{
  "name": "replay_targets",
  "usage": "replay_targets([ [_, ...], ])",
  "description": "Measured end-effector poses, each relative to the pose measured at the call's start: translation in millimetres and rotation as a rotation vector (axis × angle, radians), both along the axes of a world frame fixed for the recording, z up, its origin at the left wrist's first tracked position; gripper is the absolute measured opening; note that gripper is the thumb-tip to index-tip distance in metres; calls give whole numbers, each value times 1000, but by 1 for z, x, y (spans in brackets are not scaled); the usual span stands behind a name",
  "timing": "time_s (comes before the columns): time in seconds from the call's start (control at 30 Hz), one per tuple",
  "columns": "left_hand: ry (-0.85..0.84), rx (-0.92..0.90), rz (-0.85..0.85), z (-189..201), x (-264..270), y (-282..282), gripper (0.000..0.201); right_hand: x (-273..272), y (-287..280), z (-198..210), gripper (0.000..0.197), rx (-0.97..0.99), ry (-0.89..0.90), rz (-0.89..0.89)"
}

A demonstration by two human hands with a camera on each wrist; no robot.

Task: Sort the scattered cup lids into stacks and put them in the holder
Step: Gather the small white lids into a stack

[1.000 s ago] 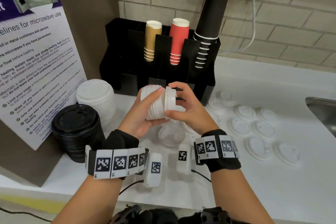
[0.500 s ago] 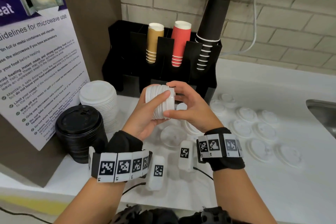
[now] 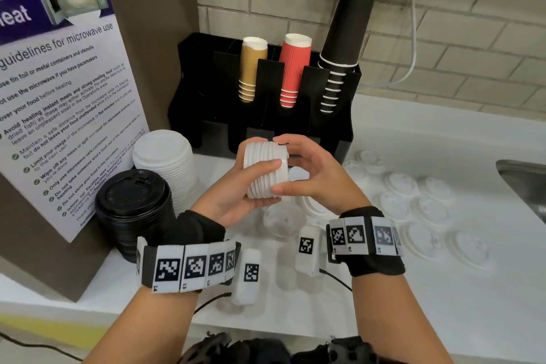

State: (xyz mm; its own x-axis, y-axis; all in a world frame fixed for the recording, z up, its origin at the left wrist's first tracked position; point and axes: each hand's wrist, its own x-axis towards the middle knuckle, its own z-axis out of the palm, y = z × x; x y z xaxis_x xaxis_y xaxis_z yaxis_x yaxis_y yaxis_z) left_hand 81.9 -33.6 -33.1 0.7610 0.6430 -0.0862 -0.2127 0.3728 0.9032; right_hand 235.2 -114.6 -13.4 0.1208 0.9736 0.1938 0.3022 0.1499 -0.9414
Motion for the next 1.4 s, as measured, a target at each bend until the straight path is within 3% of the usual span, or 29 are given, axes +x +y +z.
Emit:
replay_targets([
  [0.2,-21,39,199,-1,10,-6,57,-3,1,0,68,-17,-39,-9],
  [0.3,-13,12,292,-2,16,-8,39,-5,3,-1,68,-10,-28,-27],
  [0.6,-22,16,229,-6,14,-1,52,1,7,-7,72,-58,-23,1],
  [0.67,-24,25,270,-6,13,2,51,1,7,-11,59,-122,-46,-49],
  [0.77,-41,28,370,-6,10,10,42,1,5,-20,27,-207,-283,-134],
  [0.97,-20,10,417,-8,7,15,40,-17,4,-35,42,-653,-976,22],
  [1.07,-8,4,393,-9,7,13,40,-25,6,-39,36,-687,-1183,48],
  [1.13,19,-14,360,-9,3,14,40,-21,2,-33,21,-650,-1072,45],
  [1.23,105,10,272,-11,-4,16,44,-4,-7,-9,5,-556,-739,76],
  [1.33,190,73,134,-12,-6,14,55,10,-10,13,20,-373,-506,124],
  [1.4,200,56,40,-12,-4,11,54,14,-12,20,21,-255,-244,139],
])
